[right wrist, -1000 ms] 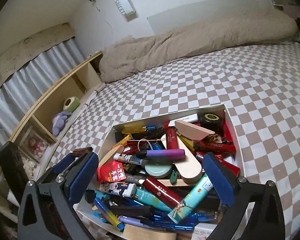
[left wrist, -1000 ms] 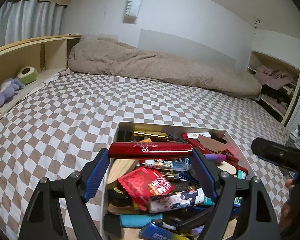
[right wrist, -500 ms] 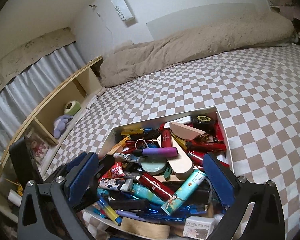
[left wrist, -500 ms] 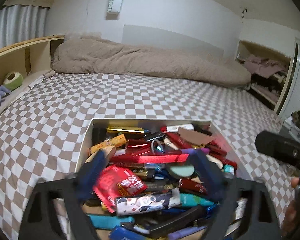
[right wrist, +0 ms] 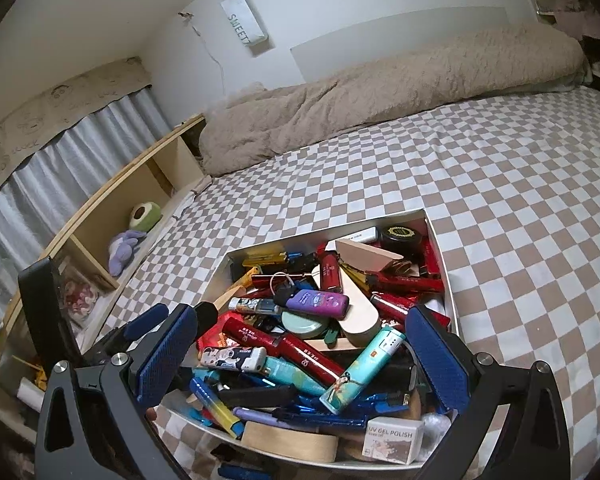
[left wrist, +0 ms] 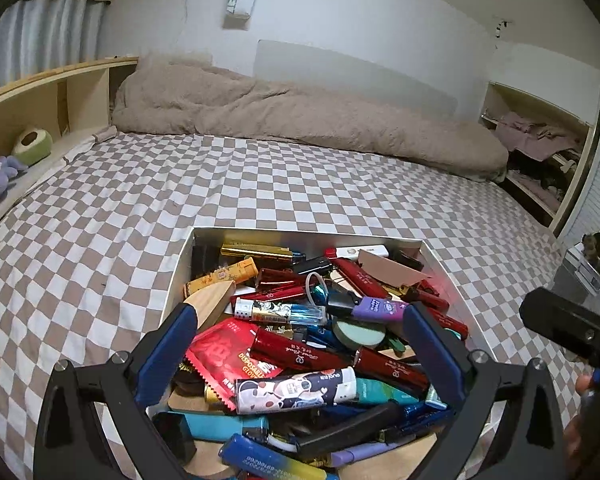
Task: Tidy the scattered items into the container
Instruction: 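Lower both items into the shoebox and open both grippers, then withdraw both tools from the shoebox toward the remaining loose lighters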
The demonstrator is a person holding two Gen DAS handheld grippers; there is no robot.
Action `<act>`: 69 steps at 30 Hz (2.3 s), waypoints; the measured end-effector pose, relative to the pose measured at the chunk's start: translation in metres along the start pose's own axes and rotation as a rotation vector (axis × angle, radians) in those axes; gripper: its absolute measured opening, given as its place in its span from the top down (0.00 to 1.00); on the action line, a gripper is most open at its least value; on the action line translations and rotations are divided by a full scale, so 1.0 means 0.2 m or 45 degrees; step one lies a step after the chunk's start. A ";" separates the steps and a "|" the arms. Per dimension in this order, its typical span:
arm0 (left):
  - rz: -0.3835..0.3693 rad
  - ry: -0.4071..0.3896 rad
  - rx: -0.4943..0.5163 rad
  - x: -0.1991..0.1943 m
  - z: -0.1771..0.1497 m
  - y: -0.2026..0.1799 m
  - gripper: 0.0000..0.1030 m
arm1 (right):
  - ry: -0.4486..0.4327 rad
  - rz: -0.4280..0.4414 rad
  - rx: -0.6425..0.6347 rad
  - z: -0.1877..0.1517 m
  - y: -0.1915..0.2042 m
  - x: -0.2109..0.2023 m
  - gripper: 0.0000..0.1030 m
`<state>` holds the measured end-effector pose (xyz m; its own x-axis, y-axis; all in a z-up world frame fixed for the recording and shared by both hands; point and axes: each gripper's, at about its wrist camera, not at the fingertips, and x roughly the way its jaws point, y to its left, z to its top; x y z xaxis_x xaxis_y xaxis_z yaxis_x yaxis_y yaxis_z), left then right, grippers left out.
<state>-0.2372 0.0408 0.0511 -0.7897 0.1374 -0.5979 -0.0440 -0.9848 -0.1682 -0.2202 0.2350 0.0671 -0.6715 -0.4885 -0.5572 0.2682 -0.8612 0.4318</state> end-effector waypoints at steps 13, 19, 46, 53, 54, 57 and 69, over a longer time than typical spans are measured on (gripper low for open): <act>0.021 -0.033 0.029 -0.17 -0.02 -0.01 0.00 | -0.023 -0.004 -0.037 -0.03 0.08 -0.11 0.00; 0.035 -0.051 0.029 -0.26 -0.03 -0.01 0.00 | -0.041 -0.007 -0.064 -0.05 0.12 -0.18 0.00; 0.102 -0.114 0.043 -0.67 -0.16 -0.06 0.00 | -0.207 -0.145 -0.222 -0.25 0.23 -0.58 0.00; 0.115 -0.106 0.030 -0.71 -0.23 -0.05 0.00 | -0.224 -0.206 -0.257 -0.35 0.21 -0.60 0.00; 0.123 -0.104 0.033 -0.71 -0.25 -0.05 0.00 | -0.222 -0.212 -0.256 -0.37 0.21 -0.59 0.00; 0.142 -0.093 0.040 -0.70 -0.29 -0.03 0.00 | -0.190 -0.223 -0.243 -0.42 0.18 -0.56 0.00; 0.179 0.024 -0.017 -0.59 -0.54 0.09 0.00 | -0.068 -0.282 -0.222 -0.65 0.08 -0.43 0.00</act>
<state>-0.0789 0.0179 0.0341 -0.7761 0.0000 -0.6307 0.0747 -0.9930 -0.0920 -0.0692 0.2443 0.0303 -0.7610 -0.2820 -0.5843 0.2229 -0.9594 0.1727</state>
